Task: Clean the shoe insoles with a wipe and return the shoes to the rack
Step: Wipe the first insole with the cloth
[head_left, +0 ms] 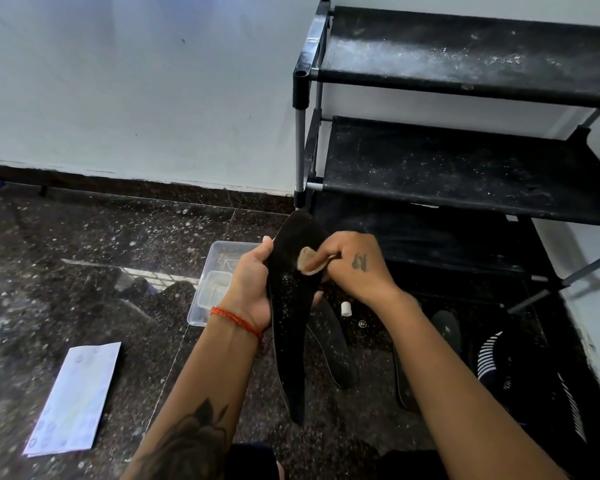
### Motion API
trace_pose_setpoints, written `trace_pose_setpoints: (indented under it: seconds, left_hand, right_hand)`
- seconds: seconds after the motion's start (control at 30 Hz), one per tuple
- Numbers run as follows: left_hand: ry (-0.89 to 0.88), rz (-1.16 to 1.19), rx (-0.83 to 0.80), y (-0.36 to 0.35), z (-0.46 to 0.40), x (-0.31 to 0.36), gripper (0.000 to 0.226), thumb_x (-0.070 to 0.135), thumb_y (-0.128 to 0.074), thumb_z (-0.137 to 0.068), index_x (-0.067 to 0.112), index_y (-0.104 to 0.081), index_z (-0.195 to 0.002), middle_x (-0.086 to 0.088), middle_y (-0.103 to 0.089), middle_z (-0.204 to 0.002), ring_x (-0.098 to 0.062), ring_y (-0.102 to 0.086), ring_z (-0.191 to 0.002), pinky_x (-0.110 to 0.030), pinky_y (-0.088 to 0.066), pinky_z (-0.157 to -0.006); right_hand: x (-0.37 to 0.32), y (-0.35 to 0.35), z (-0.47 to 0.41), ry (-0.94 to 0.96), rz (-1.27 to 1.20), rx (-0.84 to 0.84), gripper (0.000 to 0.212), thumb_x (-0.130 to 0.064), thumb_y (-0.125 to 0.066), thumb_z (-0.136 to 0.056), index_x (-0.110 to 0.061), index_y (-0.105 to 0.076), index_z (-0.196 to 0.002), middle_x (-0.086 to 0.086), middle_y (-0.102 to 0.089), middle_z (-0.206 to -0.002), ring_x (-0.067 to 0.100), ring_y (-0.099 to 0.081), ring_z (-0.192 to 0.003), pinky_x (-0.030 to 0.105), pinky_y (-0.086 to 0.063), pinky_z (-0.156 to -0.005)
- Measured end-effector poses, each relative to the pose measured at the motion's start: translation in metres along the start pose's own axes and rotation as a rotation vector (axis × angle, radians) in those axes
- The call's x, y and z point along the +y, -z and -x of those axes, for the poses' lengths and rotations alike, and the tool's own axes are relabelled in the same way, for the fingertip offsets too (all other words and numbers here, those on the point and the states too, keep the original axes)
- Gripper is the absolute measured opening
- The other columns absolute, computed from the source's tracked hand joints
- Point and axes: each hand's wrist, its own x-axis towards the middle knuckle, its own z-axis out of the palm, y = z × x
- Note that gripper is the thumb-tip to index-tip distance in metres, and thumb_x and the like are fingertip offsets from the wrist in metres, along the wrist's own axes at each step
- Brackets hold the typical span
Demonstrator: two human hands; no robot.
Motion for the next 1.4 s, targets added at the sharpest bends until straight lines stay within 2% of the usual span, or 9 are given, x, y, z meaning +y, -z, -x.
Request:
trace_pose_setpoints:
  seconds: [0.13, 0.23, 0.47, 0.7, 0.83, 0.93, 1.13, 1.27, 1.4]
  left_hand:
    - [0.012, -0.011, -0.003, -0.001, -0.001, 0.001, 0.06, 0.052, -0.025, -0.099, 0.006, -0.063, -0.102, -0.02, -0.071, -0.087, -0.037, -0.064, -0.083, -0.049, -0.043, -0.084]
    - [0.019, -0.016, -0.024, -0.002, 0.0, -0.001, 0.06, 0.053, -0.026, -0.098, 0.006, -0.063, -0.1, -0.018, -0.071, -0.084, -0.033, -0.063, -0.082, -0.047, -0.044, -0.083]
    - [-0.003, -0.073, -0.037, 0.001, -0.003, 0.0, 0.067, 0.06, -0.024, -0.096, 0.006, -0.063, -0.096, -0.015, -0.071, -0.078, -0.026, -0.067, -0.066, -0.037, -0.056, -0.062]
    - [0.002, -0.093, -0.023, -0.001, -0.002, 0.0, 0.065, 0.061, -0.028, -0.094, 0.008, -0.061, -0.112, -0.019, -0.066, -0.108, -0.031, -0.063, -0.091, -0.046, -0.048, -0.08]
    - [0.018, -0.117, -0.051, -0.002, -0.002, -0.002, 0.059, 0.059, -0.033, -0.093, 0.009, -0.065, -0.103, -0.013, -0.069, -0.093, -0.028, -0.063, -0.085, -0.047, -0.048, -0.081]
    - [0.033, -0.102, -0.042, -0.001, -0.003, -0.003, 0.059, 0.058, -0.034, -0.094, 0.009, -0.065, -0.1, -0.015, -0.071, -0.091, -0.03, -0.065, -0.085, -0.049, -0.047, -0.084]
    - [0.021, -0.067, -0.035, -0.001, -0.004, -0.001, 0.056, 0.057, -0.031, -0.096, 0.012, -0.064, -0.1, -0.018, -0.067, -0.104, -0.034, -0.063, -0.09, -0.05, -0.046, -0.084]
    - [0.036, -0.052, -0.05, -0.002, -0.004, -0.002, 0.06, 0.058, -0.029, -0.096, 0.01, -0.063, -0.106, -0.014, -0.068, -0.097, -0.029, -0.062, -0.087, -0.048, -0.046, -0.083]
    - [0.034, -0.05, -0.03, 0.0, -0.003, -0.001, 0.058, 0.057, -0.028, -0.097, 0.012, -0.066, -0.097, -0.015, -0.07, -0.089, -0.03, -0.063, -0.084, -0.049, -0.046, -0.082]
  right_hand:
    - [0.006, -0.004, -0.005, -0.038, -0.073, 0.372, 0.032, 0.009, -0.057, -0.077, -0.015, -0.075, -0.087, -0.006, -0.064, -0.092, 0.006, -0.058, -0.088, 0.003, -0.041, -0.078]
    - [-0.001, -0.019, -0.005, 0.032, -0.07, 0.299, 0.028, 0.004, -0.061, -0.079, -0.016, -0.075, -0.093, -0.002, -0.066, -0.094, 0.004, -0.056, -0.087, -0.002, -0.036, -0.076]
    - [0.003, -0.01, -0.002, 0.039, -0.025, -0.068, 0.03, 0.007, -0.062, -0.072, -0.019, -0.076, -0.076, -0.003, -0.07, -0.088, 0.011, -0.066, -0.079, 0.027, -0.056, -0.071]
    - [0.012, -0.01, -0.007, 0.092, 0.096, 0.591, 0.038, 0.011, -0.052, -0.078, -0.014, -0.074, -0.097, 0.004, -0.063, -0.089, 0.02, -0.057, -0.086, 0.015, -0.044, -0.076]
    - [0.009, -0.022, -0.005, 0.191, 0.176, 0.448, 0.037, 0.002, -0.05, -0.088, -0.015, -0.065, -0.117, 0.001, -0.055, -0.092, 0.015, -0.045, -0.092, 0.008, -0.029, -0.077]
    - [0.024, -0.016, -0.007, -0.018, 0.214, 0.364, 0.04, 0.0, -0.049, -0.09, -0.018, -0.06, -0.124, 0.0, -0.053, -0.097, 0.017, -0.049, -0.097, 0.009, -0.028, -0.073]
    - [0.012, -0.009, -0.009, -0.019, 0.078, 0.611, 0.037, 0.005, -0.051, -0.086, -0.014, -0.066, -0.114, 0.003, -0.056, -0.091, 0.007, -0.047, -0.079, -0.001, -0.036, -0.068]
    - [0.0, -0.026, -0.008, 0.205, 0.161, 0.472, 0.034, 0.005, -0.055, -0.081, -0.015, -0.072, -0.102, 0.003, -0.063, -0.085, 0.016, -0.056, -0.079, 0.015, -0.038, -0.072]
    - [0.011, -0.019, -0.005, 0.074, 0.235, 0.341, 0.039, 0.006, -0.051, -0.08, -0.015, -0.071, -0.107, 0.007, -0.065, -0.092, 0.022, -0.058, -0.088, 0.022, -0.043, -0.076]
